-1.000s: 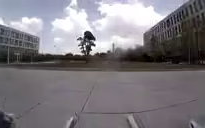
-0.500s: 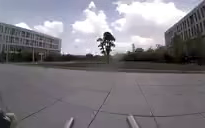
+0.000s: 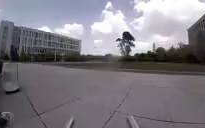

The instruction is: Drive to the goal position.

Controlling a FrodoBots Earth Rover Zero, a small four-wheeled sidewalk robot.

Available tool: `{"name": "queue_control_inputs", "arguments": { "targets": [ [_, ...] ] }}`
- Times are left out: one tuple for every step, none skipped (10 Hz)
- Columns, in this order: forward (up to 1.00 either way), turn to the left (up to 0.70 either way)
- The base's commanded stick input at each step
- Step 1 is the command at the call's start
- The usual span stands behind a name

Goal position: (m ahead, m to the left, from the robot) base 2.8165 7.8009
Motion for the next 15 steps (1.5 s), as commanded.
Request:
{"name": "queue_control_inputs", "arguments": {
  "targets": [
    [0.00, 0.00],
    [0.00, 0.01],
    [0.00, 0.36],
    [0.00, 0.69],
    [0.00, 0.69],
    [0.00, 0.55],
    [0.00, 0.08],
    [0.00, 0.02],
    [0.00, 0.00],
    [0.00, 0.00],
    [0.00, 0.00],
    [0.00, 0.00],
    [0.00, 0.00],
    [0.00, 0.00],
    [0.20, 0.00]
  ]
}}
